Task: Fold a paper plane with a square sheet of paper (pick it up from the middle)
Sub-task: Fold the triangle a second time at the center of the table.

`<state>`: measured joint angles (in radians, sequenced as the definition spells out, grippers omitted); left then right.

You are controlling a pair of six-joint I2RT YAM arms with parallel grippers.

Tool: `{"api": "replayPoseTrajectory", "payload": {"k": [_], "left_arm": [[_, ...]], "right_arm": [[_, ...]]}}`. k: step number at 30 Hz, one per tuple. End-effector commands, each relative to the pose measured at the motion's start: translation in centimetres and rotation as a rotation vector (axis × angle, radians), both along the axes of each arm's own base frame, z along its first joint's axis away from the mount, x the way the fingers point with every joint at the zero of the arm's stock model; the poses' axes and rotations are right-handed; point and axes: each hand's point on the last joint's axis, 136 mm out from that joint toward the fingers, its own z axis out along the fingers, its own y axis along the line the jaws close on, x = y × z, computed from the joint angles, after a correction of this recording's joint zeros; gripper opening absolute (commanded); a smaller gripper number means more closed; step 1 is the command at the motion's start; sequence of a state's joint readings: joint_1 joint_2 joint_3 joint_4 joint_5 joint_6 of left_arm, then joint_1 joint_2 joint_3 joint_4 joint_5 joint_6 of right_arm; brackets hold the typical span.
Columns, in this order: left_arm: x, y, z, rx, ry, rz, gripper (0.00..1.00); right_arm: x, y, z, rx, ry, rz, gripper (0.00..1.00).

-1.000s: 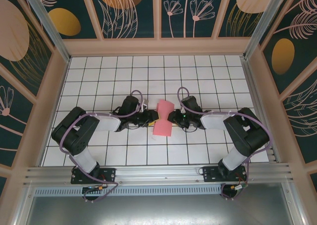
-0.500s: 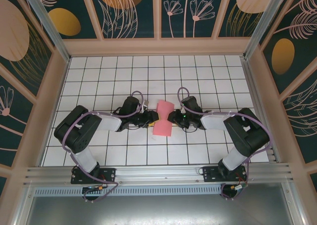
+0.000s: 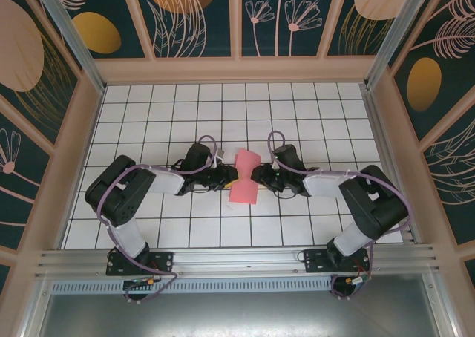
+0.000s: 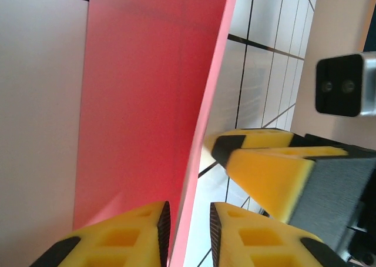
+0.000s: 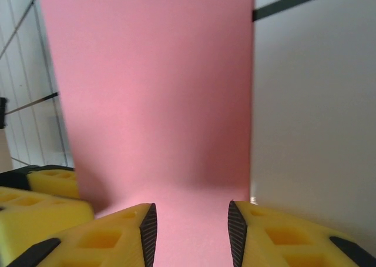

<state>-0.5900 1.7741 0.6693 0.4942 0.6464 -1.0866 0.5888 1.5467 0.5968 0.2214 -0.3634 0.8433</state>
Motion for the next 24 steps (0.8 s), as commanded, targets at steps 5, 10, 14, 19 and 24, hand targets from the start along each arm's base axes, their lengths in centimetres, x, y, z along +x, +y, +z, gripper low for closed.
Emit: {"api": "replayPoseTrajectory", "payload": {"k": [5, 10, 14, 19, 24], "left_arm": [[0.6, -0.7, 1.0, -0.021, -0.029, -0.012, 0.17], [0.8, -0.8, 1.3, -0.02, -0.031, -0.012, 0.16], [0.7, -0.8, 1.7, -0.018, -0.046, -0.023, 0.31], [0.1, -1.7, 3.5, -0.109, -0.076, -0.086, 0.25], [0.1, -2.2, 4.6, -0.149, -0.089, -0.097, 0.17]], "right_arm": [[0.4, -0.8, 5.7, -0.028, -0.32, 0.012, 0.42], [-2.3, 0.6, 7.7, -0.135, -0.593, 0.157, 0.49], [-3.8, 2.1, 6.9, -0.291, -0.68, 0.267, 0.5], [-4.6, 3.5, 6.9, -0.354, -0.76, 0.31, 0.49], [-3.7, 2.3, 8.3, -0.401, -0.808, 0.192, 0.49]]}}
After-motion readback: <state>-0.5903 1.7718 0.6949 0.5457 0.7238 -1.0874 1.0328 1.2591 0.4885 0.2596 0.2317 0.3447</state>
